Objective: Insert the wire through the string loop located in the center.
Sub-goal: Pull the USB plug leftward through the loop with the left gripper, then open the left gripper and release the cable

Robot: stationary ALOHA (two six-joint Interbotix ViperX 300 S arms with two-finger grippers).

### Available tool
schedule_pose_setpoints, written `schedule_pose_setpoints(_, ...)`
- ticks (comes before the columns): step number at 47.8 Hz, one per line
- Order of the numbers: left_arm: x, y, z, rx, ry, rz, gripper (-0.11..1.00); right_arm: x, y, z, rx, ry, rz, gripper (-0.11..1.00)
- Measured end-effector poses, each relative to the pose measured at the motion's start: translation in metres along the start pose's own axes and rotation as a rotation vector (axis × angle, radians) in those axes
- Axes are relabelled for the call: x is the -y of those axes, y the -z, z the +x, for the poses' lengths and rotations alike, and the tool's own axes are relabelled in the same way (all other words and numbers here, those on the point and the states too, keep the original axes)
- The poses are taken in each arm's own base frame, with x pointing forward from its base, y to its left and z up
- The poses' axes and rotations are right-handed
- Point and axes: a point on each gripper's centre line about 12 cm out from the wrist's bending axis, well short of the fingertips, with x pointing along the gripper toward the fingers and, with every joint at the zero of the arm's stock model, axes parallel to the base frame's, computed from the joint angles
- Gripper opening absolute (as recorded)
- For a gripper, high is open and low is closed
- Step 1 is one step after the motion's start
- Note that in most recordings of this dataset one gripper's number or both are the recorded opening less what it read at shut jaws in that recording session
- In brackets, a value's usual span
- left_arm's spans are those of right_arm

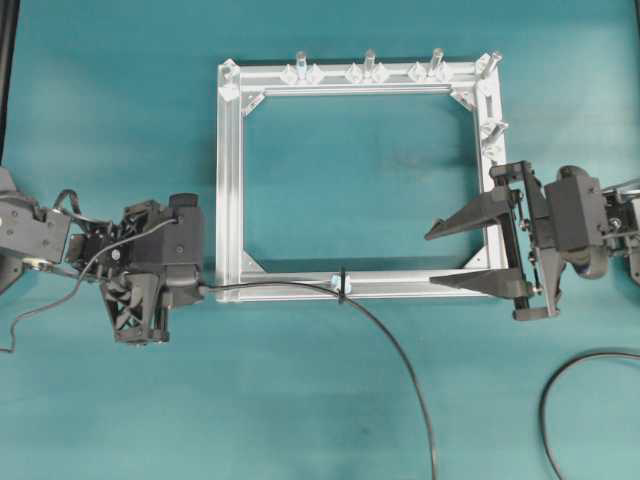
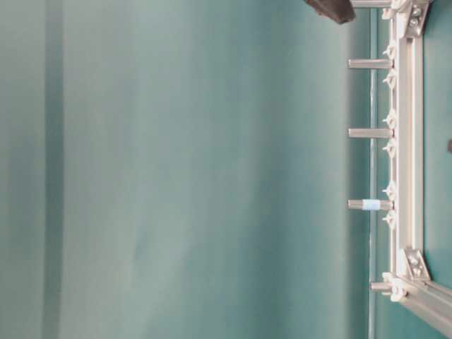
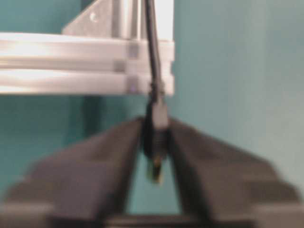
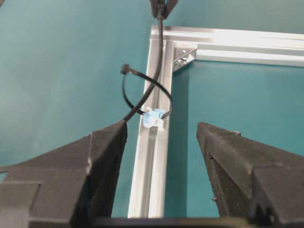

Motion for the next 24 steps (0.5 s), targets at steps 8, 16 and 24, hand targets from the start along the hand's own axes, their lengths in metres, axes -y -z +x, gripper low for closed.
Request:
schedule_pose_setpoints(8, 0.000, 0.002, 0.000, -0.015, -0.003, 0.000, 0.70, 0.000, 0.000, 0.000, 0.000, -0.001, -0.001, 0.63)
schedule_pose_setpoints(16, 0.000, 0.000, -0.001, -0.011, -0.002, 0.000, 0.69, 0.000, 0.000, 0.000, 0.000, -0.001, -0.001, 0.63)
schedule_pose_setpoints(24, 0.002, -0.007, -0.013, 0.037, 0.011, 0.002, 0.69, 0.000, -0.001, 0.000, 0.002, 0.001, 0.000, 0.63)
